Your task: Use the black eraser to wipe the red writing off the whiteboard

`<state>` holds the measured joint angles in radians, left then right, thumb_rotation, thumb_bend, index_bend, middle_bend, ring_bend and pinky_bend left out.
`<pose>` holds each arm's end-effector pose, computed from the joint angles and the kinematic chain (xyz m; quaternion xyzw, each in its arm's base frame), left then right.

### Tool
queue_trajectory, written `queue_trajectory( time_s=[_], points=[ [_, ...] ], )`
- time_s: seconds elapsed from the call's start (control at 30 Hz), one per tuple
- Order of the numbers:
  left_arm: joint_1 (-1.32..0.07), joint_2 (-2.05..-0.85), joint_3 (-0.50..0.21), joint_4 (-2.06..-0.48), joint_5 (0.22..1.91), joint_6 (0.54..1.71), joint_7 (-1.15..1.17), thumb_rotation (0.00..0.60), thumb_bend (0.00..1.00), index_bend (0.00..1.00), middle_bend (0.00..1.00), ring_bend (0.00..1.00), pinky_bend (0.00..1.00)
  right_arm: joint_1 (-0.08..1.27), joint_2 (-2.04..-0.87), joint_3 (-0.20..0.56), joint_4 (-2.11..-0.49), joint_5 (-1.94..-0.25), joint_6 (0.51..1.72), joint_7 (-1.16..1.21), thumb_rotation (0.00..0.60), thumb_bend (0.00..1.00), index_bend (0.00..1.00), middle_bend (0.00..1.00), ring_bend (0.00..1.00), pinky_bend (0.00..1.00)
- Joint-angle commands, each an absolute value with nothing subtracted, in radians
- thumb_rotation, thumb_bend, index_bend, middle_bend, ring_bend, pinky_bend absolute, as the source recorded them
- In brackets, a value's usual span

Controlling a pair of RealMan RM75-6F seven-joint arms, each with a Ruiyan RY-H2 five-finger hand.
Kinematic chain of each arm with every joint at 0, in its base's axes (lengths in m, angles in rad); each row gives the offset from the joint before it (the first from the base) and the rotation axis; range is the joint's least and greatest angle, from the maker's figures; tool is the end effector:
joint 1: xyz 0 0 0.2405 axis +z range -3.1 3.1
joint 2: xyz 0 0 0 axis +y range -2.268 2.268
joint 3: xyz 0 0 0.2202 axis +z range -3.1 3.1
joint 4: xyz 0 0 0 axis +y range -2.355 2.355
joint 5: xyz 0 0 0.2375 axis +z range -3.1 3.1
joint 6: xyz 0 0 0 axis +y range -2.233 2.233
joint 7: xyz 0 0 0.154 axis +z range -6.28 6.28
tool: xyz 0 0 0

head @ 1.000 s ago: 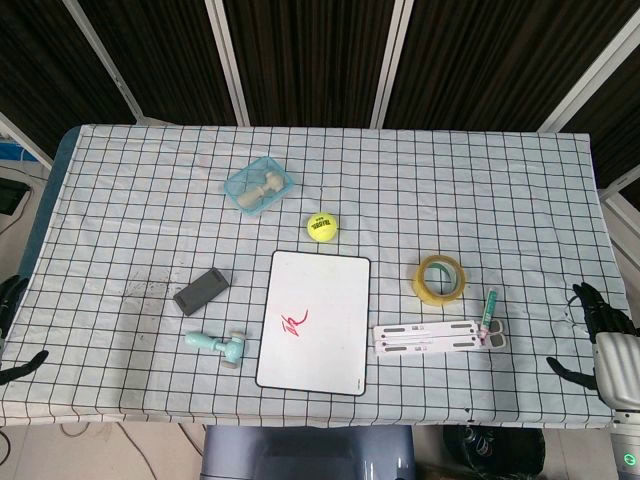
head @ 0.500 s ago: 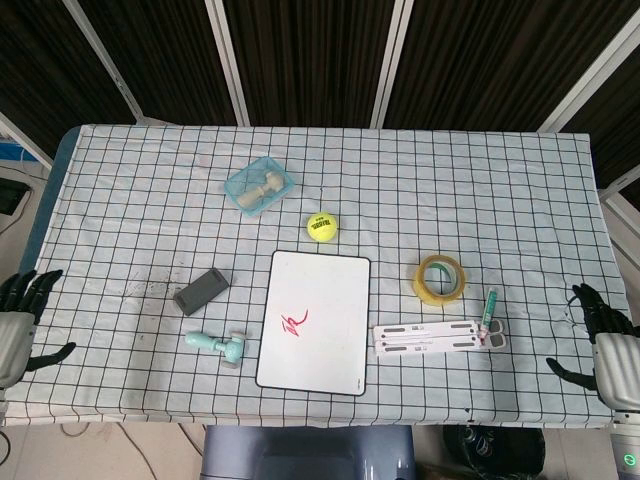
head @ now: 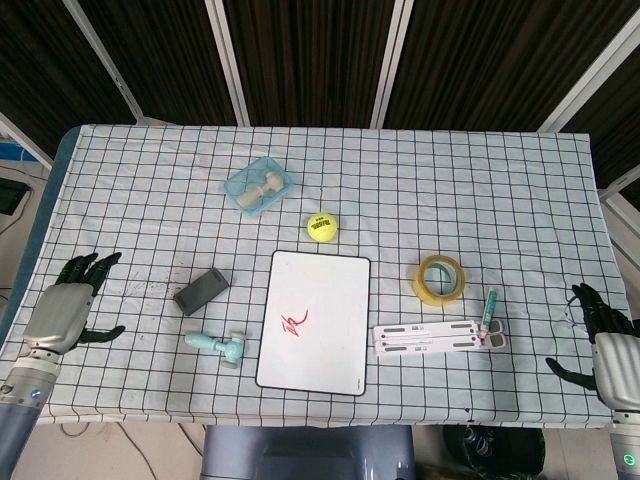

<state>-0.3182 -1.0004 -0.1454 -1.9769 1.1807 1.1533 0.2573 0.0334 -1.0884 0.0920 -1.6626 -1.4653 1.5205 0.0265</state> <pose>-0.2078 0.2493 0.0908 -0.6394 -0.4571 -0.3395 0.5167 -0.2904 -0.1847 0.1354 0.5501 -0.4001 0.4066 0.6099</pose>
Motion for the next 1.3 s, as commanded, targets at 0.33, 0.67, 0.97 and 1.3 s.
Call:
queue_trajectory(
  time_s=[0.33, 0.67, 0.97, 1.3],
  points=[
    [-0.532, -1.123, -0.222, -1.913, 0.805, 1.032, 0.44, 0.6, 0.15, 0.02, 0.16, 0.0, 0.02, 0.034, -1.09, 0.092, -1.663, -1.463, 1.518, 0.026, 0.6, 0.08, 0.06, 0.08, 0.19, 0.21],
    [-0.657, -1.183, -0.215, -1.861, 0.624, 1.017, 0.567, 0.6, 0.15, 0.1, 0.2, 0.0, 0.02, 0.035, -1.091, 0.093, -1.663, -1.46, 1.516, 0.023, 0.6, 0.08, 0.06, 0.09, 0.19, 0.21],
    [-0.742, -1.271, -0.186, -1.816, 0.471, 1.049, 0.668, 0.6, 0.14, 0.16, 0.26, 0.0, 0.02, 0.035, -1.092, 0.093, -1.661, -1.459, 1.515, 0.027, 0.6, 0.07, 0.06, 0.09, 0.19, 0.21],
    [-0.74, -1.312, -0.173, -1.767, 0.44, 1.006, 0.584, 0.6, 0.13, 0.15, 0.25, 0.0, 0.02, 0.037, -1.09, 0.095, -1.661, -1.456, 1.512, 0.033, 0.6, 0.08, 0.06, 0.09, 0.19, 0.21]
  ],
)
